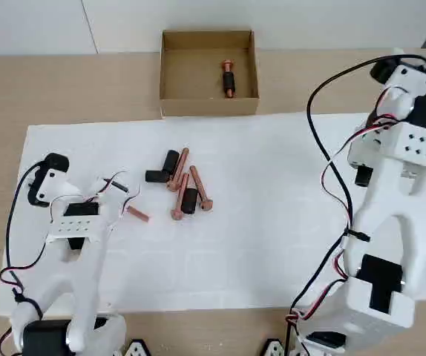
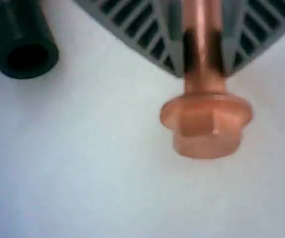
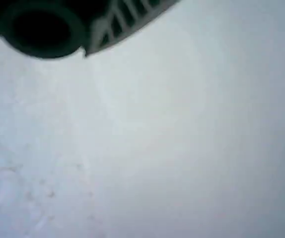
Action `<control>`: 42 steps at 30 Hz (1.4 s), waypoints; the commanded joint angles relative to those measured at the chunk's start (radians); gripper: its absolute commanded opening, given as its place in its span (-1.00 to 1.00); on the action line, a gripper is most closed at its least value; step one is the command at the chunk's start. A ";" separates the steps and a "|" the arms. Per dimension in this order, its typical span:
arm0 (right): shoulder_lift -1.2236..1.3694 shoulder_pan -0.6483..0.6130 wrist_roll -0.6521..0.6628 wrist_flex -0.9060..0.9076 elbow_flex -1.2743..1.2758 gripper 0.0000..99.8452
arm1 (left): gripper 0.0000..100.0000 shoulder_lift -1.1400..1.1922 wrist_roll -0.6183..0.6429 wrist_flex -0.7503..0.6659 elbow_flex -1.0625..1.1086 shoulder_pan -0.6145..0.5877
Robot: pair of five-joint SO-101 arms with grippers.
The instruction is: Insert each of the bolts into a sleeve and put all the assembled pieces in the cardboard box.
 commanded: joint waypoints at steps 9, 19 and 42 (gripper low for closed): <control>-0.059 -0.007 -0.009 0.004 -0.003 -0.99 | -0.99 -0.015 -0.270 0.071 -0.087 0.000; -0.059 -0.008 -0.009 0.004 -0.003 -0.99 | -0.99 -0.008 -0.647 0.557 -0.475 0.005; -0.059 -0.008 -0.009 0.005 -0.003 -0.99 | -0.99 -0.006 -1.283 0.385 -0.275 0.043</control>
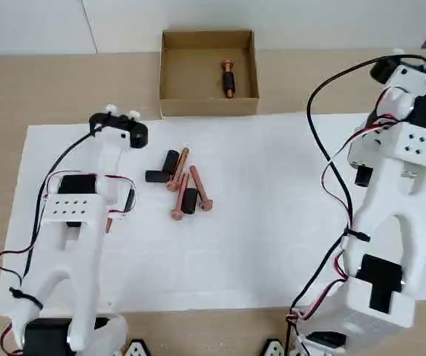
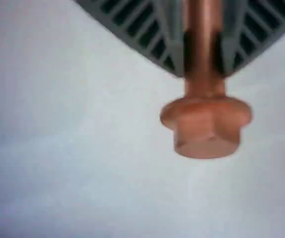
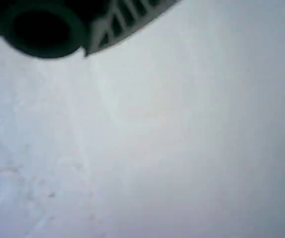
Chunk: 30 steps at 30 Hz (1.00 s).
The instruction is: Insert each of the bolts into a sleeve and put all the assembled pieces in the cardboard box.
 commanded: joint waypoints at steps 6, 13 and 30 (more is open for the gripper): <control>-0.059 -0.008 -0.009 0.005 -0.003 -0.99 | -0.88 -0.005 0.012 -0.031 0.030 0.006; -0.059 -0.010 -0.009 0.005 -0.003 -0.99 | -0.73 -0.002 0.009 -0.051 0.036 0.003; -0.059 -0.005 -0.009 0.008 -0.003 -0.99 | -0.73 0.290 0.015 -0.078 -0.091 -0.002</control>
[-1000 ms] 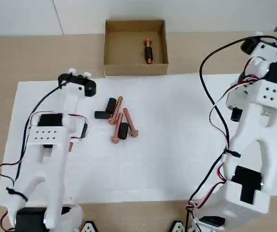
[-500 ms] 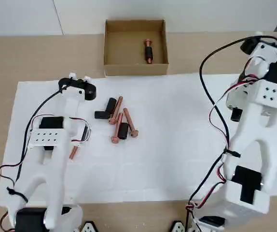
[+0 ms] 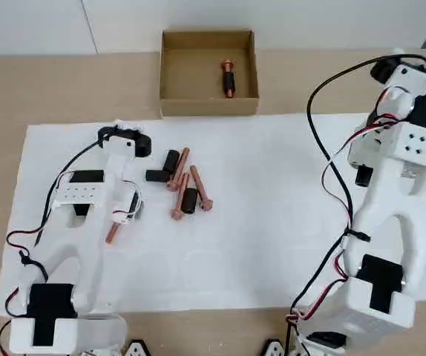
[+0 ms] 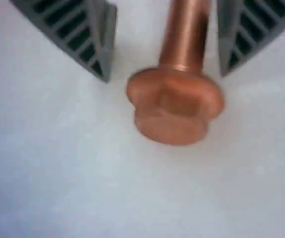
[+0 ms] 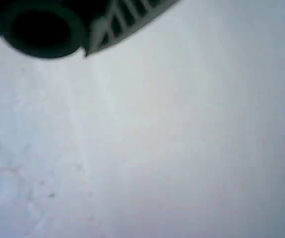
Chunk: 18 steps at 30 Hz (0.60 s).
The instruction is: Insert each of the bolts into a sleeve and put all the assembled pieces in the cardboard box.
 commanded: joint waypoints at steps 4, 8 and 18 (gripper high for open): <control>-0.059 -0.005 -0.009 0.008 -0.003 -0.99 | -0.76 0.017 0.011 -0.015 -0.051 -0.002; -0.059 -0.005 -0.009 0.008 -0.003 -0.99 | -0.90 0.017 0.011 0.014 -0.054 0.000; -0.059 -0.008 -0.009 0.008 -0.003 -0.99 | -0.96 0.015 0.012 0.106 -0.101 0.006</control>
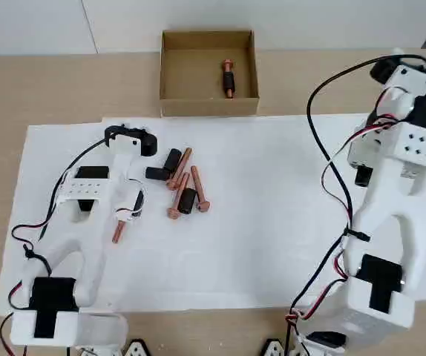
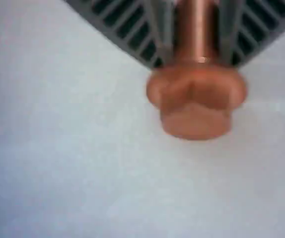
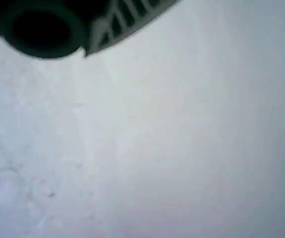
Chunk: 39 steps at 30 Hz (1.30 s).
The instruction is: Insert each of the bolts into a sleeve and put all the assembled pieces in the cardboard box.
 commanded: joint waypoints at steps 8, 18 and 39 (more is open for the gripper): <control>-0.059 -0.008 -0.009 0.007 -0.003 -0.99 | -0.97 -0.003 0.037 0.269 -0.280 -0.002; -0.061 -0.096 -0.009 0.008 -0.003 -0.99 | -0.99 -0.003 0.078 0.463 -0.501 0.048; -0.400 -0.351 -0.054 -0.143 0.160 -0.99 | -0.99 -0.031 0.103 0.690 -0.903 0.054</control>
